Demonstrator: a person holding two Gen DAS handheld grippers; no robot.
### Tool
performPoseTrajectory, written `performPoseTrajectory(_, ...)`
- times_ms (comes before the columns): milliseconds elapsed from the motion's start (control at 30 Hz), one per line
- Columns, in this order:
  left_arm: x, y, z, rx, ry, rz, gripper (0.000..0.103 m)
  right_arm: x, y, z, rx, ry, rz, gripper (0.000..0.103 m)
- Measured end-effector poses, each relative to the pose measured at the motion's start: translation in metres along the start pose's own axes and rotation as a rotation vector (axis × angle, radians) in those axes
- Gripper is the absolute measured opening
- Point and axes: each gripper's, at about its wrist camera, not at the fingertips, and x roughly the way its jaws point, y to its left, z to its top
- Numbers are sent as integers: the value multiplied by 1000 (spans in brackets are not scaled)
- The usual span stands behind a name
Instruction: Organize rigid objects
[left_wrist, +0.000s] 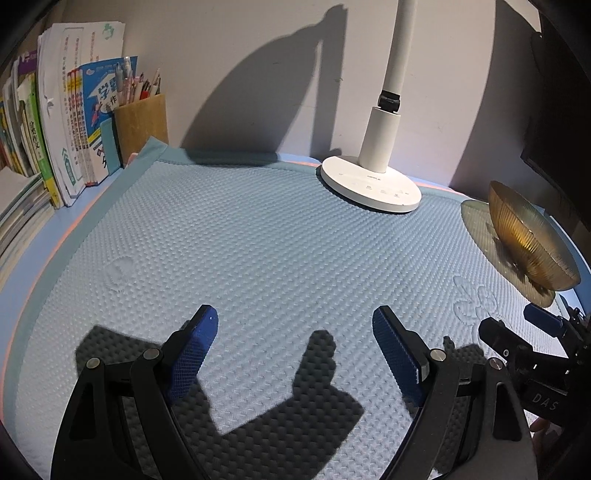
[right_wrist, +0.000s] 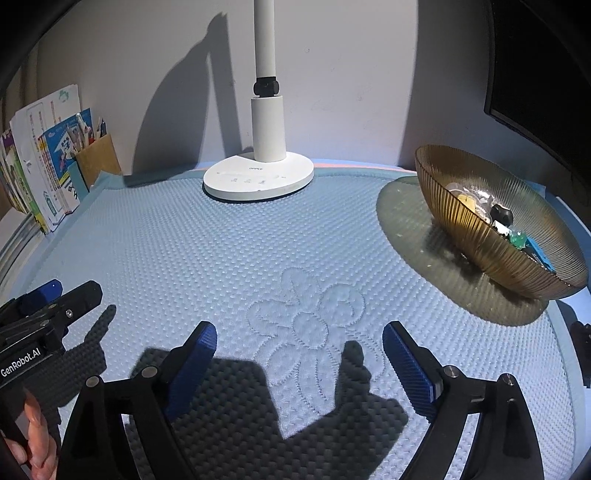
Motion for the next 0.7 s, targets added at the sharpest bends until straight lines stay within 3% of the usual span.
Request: performPoseTrajectory(700,3,2,-1,-7,18,-3,85,2,-3,-1,16,8,7,99)
